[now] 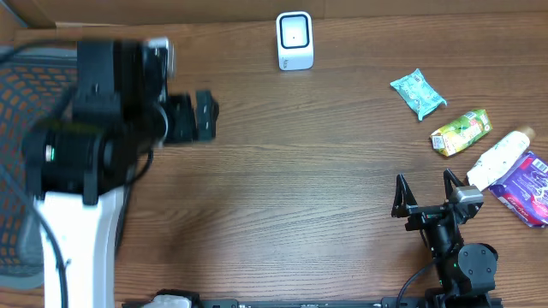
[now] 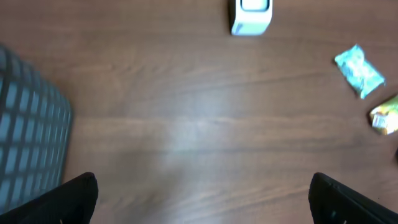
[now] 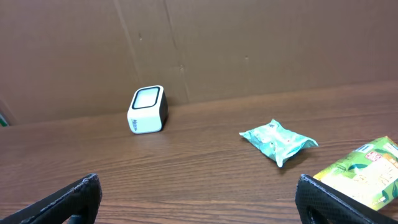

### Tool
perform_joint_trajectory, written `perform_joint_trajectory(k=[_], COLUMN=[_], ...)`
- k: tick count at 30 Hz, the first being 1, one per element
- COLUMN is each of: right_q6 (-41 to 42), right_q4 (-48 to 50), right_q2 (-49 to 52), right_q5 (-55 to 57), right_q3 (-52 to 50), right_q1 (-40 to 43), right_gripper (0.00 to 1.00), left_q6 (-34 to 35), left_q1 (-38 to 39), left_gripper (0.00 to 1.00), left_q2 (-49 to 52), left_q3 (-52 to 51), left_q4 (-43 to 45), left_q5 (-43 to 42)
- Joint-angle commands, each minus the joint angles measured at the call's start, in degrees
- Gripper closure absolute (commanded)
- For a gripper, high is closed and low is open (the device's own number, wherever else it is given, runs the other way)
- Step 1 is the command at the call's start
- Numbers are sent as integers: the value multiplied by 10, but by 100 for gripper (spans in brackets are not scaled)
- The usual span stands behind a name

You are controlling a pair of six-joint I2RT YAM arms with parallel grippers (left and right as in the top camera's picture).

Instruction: Scan the item barcode

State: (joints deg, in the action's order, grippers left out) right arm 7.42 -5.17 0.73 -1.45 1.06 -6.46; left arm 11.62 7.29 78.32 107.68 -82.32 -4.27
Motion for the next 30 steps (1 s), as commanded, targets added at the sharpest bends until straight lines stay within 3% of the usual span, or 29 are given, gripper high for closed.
perform_joint_trajectory(k=[1, 5, 8, 15, 22, 27, 30], right_q6=[-4, -4, -4, -4, -4, -4, -4], right_q4=[3, 3, 3, 3, 3, 3, 3], right_q2=[-6, -6, -6, -6, -6, -6, -6], right_q5=[5, 5, 5, 5, 5, 5, 5], right_q3=[-6, -6, -6, -6, -6, -6, -6], right_q1=[-3, -3, -3, -3, -3, -3, -3], right_gripper=[0, 0, 0, 0, 0, 0, 0], left_q6=[-9, -9, -14, -40, -64, -71, -126], left_q1=[-19, -67, -107, -129, -129, -129, -129], left_gripper=[1, 0, 0, 0, 0, 1, 1], left_q2=[-79, -169, -247, -441, -599, -659, -686], left_q3=[-89, -203, -296, -528, -777, -918, -986], left_q4=[-1, 14, 97, 368, 693, 847, 917], left_q5=[3, 3, 2, -2, -2, -3, -21])
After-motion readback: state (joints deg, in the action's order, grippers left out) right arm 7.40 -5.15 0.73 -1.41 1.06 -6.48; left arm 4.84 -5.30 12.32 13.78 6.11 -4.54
